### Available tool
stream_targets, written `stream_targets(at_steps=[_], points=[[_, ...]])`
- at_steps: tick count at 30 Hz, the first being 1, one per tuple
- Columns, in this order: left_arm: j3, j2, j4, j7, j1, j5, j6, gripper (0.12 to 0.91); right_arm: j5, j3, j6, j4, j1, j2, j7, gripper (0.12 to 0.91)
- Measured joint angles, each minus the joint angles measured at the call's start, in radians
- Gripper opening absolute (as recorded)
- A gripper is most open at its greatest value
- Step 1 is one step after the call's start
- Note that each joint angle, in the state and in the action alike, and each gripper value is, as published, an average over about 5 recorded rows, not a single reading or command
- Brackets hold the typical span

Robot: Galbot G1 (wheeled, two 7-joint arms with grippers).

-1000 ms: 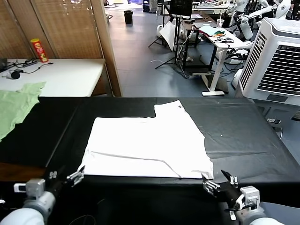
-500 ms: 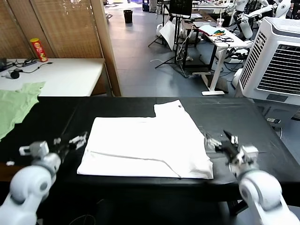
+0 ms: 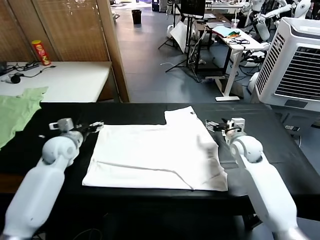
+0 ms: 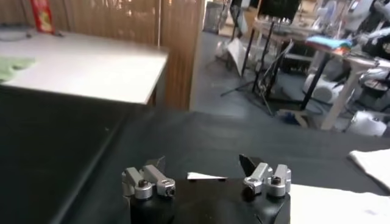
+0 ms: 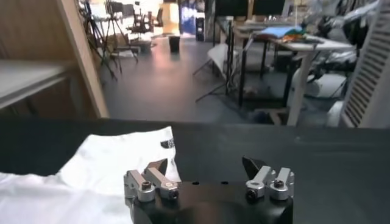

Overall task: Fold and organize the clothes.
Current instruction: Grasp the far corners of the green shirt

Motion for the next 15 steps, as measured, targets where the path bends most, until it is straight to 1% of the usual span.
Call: stream_targets(at_steps=[4,7,12,15], points=[[0.034,-0.018,0.087,0.019,-0.059,0.021,0.004,0.798,-0.003,-0.056,0.013,-0.116,0.083,0.024,-0.03,0.798],[0.047,-0.027,0.133,0.032,-0.082,0.023,0.011,0.798,-0.012,-0.087,0.024,-0.195,0.132,0.047,-0.043,0.798],[0.059,-0.04,0.18,0.049,-0.096,0.028,0.019,0.798,-0.04,-0.116,0.03,-0.304,0.189,0.093,-0.05,0.798],[0.06,-0.044,0.195,0.058,-0.098,0.03,0.02,0.798,-0.054,-0.126,0.022,-0.346,0.205,0.112,-0.048,0.798]])
